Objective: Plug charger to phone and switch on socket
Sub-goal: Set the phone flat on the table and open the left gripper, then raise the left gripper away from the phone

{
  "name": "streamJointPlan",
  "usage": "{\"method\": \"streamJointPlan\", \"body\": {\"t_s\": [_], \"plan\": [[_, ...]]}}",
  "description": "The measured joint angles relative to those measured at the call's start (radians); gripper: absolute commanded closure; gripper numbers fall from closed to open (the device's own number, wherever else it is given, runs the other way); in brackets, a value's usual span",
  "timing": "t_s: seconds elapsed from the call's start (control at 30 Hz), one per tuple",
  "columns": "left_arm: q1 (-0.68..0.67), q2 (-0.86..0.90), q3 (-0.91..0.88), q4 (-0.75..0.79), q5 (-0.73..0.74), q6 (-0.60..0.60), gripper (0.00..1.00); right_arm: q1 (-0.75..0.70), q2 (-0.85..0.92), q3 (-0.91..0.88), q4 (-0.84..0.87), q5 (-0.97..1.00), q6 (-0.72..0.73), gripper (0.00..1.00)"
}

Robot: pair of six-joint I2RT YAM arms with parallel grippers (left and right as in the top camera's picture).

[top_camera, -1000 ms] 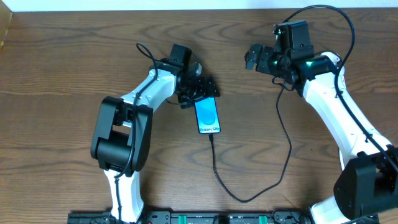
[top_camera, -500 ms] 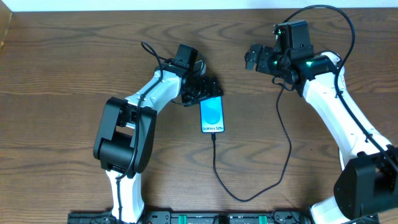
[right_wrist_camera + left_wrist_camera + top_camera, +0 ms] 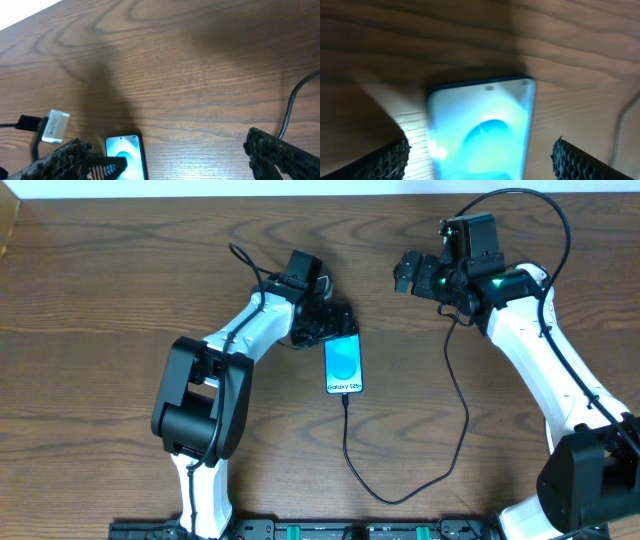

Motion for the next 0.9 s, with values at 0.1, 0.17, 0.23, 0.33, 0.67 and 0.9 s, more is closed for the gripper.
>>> {"method": "streamJointPlan", "body": {"t_s": [0.1,0.17,0.23,0.33,0.67,0.9], "plan": [[0.042,-0.006,0.022,-0.092,-0.094,0.027,0.07,0.0,0.0,0.0,-0.004,0.0,0.0,0.01],[0.079,-0.021,0.022,-0.12,-0.142,0.044,0.07,0.0,0.0,0.0,-0.004,0.0,0.0,0.01],[0.115,-0.058,0.022,-0.133,-0.172,0.058,0.07,0.0,0.0,0.0,-0.004,0.0,0.0,0.01],[0.166,-0.2,0.022,-0.156,-0.206,0.075,0.07,0.0,0.0,0.0,-0.008,0.0,0.0,0.01],[0.204,-0.543,0.045,-0.208,-0.231,0.08,0.06,0.0,0.0,0.0,-0.058,0.0,0.0,0.01],[0.204,-0.552,0.045,-0.212,-0.232,0.087,0.06,0.0,0.0,0.0,-0.053,0.0,-0.005,0.01]]}}
